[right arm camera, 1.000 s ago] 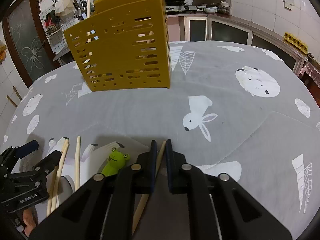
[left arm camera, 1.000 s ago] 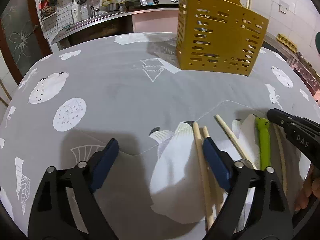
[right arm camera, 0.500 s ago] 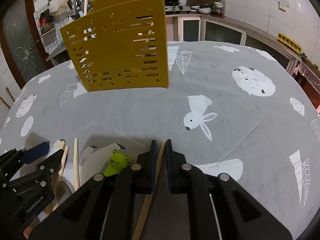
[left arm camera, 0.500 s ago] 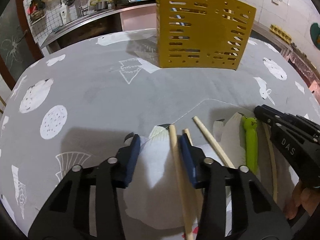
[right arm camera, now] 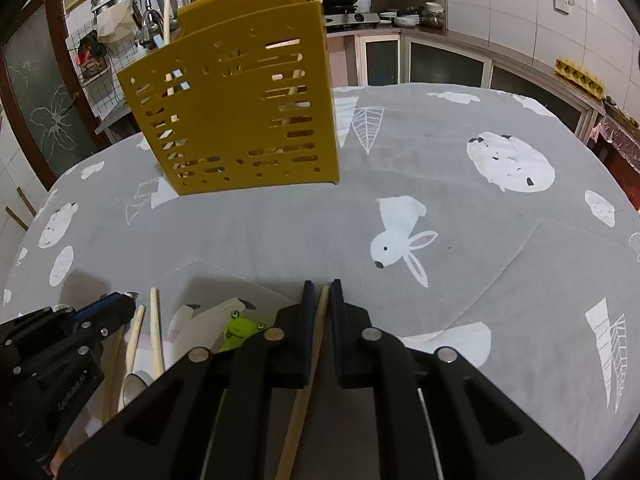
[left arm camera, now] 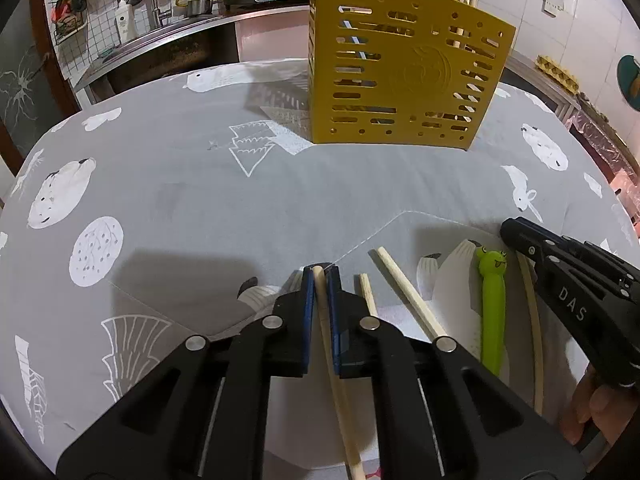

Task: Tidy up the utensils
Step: 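Close the left tool on a chopstick while the right tool closes on another, then lift both held chopsticks and carry them over the yellow holder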

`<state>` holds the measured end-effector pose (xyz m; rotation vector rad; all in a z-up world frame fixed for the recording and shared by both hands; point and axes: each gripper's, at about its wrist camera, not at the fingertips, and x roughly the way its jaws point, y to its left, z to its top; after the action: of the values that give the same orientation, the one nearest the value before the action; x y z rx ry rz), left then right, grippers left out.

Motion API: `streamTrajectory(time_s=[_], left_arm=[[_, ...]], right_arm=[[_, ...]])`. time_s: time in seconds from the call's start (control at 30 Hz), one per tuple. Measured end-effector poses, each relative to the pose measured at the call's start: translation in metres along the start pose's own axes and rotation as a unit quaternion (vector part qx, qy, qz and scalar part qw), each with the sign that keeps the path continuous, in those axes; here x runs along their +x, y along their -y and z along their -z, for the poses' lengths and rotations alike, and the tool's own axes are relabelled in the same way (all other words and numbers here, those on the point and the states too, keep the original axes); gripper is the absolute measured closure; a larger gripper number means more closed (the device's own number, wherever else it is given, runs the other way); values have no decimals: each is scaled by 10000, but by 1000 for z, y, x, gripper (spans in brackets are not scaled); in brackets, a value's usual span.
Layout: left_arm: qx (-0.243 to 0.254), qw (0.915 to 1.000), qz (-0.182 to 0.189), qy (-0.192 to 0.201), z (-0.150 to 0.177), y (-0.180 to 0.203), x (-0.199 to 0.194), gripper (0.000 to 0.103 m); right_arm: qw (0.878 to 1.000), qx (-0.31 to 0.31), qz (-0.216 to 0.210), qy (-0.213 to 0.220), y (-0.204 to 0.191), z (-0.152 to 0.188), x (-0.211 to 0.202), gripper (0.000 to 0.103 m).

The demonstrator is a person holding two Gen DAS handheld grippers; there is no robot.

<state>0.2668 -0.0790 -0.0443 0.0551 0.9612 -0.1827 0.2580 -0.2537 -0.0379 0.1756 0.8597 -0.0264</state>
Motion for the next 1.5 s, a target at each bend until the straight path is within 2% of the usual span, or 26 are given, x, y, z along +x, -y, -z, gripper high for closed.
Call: streamTrajectory(time_s=[0.2,0.37,0.53,0.63,0.9,1.27,1.37,1.5], left_arm=[[-67,9999,69,62,-2,-3,-5,97],[-88,9995,85,301,-4,-6,-18,98],[-99,9984,57,552,-6,-9,-36,98],[-71,9964,-23,847,-7,-11,-55,98],[-113,9865,7,1631,-5,-12,-107,98],[-61,9732,2,2298,2,-15,-146,98],[-19,9682,-22,2501,5,-15,-156,98],[72,9652,-43,2615,6,-14,-160,98]], right_arm=[[9999,62,-30,113,3,-3,-5,95],[9995,38,-22,299,4,-6,-16,95],[9974,-96,17,715,-3,-11,-41,96],[9949,-217,29,985,-8,-13,-59,96],[9841,-359,22,1737,-10,-14,-105,97],[9670,-356,-2,2521,-3,-14,-154,98],[9622,-378,10,2697,-5,-12,-163,98],[9650,-501,42,2574,-7,-15,-159,98]])
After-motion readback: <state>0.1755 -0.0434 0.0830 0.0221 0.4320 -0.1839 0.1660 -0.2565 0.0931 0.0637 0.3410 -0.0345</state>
